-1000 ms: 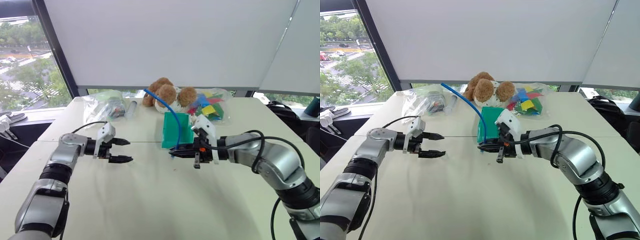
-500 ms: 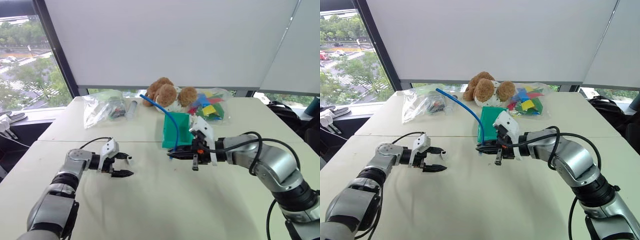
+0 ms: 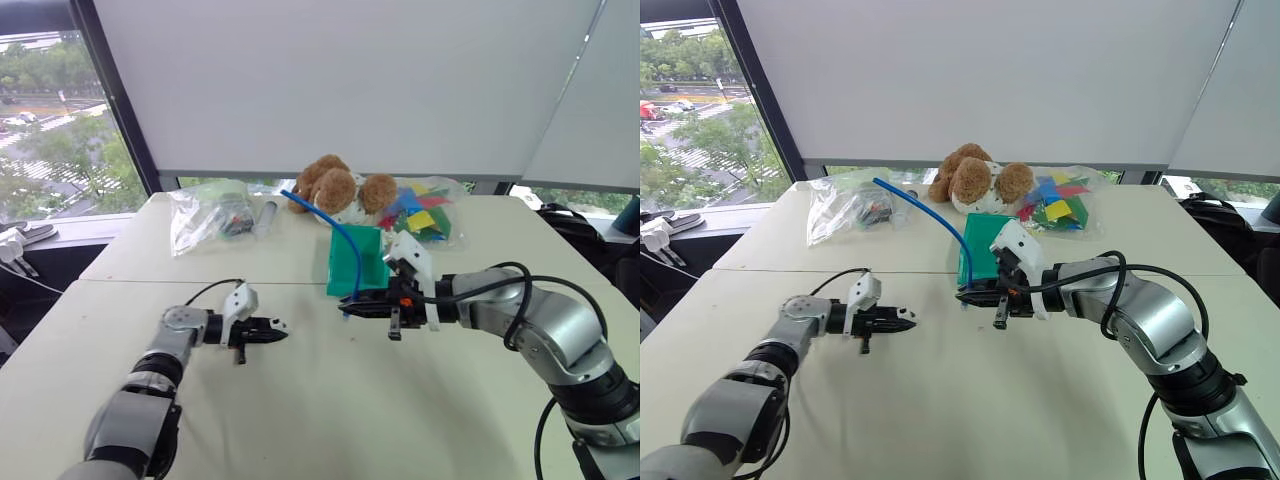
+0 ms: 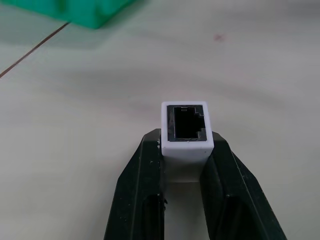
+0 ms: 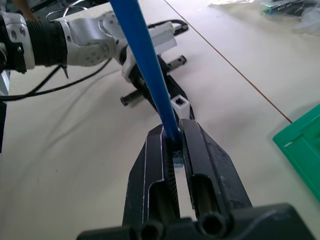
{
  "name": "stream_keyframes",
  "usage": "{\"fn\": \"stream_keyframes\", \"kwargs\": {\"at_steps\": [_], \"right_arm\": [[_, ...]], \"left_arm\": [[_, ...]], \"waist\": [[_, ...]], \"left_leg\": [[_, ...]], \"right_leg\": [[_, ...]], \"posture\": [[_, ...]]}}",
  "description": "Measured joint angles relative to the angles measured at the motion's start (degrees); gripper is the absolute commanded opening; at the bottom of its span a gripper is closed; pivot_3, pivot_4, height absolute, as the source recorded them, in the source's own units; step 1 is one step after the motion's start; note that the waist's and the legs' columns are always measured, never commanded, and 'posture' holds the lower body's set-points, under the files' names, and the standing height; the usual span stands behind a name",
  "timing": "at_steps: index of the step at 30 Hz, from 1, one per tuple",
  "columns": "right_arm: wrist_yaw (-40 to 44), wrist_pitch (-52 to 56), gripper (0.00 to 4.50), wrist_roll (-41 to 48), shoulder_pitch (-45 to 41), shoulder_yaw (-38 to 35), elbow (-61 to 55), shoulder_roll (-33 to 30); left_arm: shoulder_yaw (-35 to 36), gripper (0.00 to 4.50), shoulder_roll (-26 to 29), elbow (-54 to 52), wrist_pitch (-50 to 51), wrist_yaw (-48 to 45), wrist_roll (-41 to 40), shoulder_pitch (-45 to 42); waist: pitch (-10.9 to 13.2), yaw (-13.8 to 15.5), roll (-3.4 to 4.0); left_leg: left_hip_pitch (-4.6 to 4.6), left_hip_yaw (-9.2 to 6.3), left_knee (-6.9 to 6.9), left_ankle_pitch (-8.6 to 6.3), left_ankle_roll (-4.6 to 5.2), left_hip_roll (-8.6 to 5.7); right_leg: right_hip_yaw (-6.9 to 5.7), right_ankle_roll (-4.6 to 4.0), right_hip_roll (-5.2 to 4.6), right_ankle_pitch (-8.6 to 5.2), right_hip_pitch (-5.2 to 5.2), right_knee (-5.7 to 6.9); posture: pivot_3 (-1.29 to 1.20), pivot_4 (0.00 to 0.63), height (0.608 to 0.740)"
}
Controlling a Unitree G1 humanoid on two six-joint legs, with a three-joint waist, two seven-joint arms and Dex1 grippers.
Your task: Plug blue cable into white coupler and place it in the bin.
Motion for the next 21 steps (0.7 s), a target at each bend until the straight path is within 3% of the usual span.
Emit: {"fn": "stream_keyframes", "kwargs": {"at_steps": [5, 10, 21], "right_arm": [[3.5, -1.3, 0.0, -1.8, -1.2, 0.8, 0.8, -0.1], [5.4, -5.6, 0.0, -7.4, -0.9, 4.6, 4.2, 0.4], [7.3, -11.7, 0.0, -14.3, 6.6, 7.9, 8.7, 2.9]], "left_arm": [[-4.8, 0.37, -6.7, -7.5, 1.1, -4.4, 1.2, 0.0], [-10.3, 0.37, -10.7, -7.7, 0.8, -2.9, 5.7, 0.0], [-12.0, 0.37, -11.9, -4.6, -2.6, -0.2, 7.6, -1.2]], "waist": [[0.0, -0.2, 0.0], [0.0, -0.5, 0.0], [0.0, -0.1, 0.0]], "left_leg": [[0.0, 0.0, 0.0, 0.0, 0.0, 0.0], [0.01, 0.0, 0.0, 0.0, 0.0, 0.02], [0.12, -0.03, 0.12, 0.0, 0.0, 0.01]], "right_leg": [[0.0, 0.01, 0.02, 0.01, 0.0, 0.0], [0.0, 0.01, 0.1, 0.01, -0.04, 0.06], [0.0, 0.05, 0.06, 0.03, 0.15, 0.06]], "posture": [[0.0, 0.15, 0.74], [0.0, 0.15, 0.74], [0.0, 0.15, 0.74]]}}
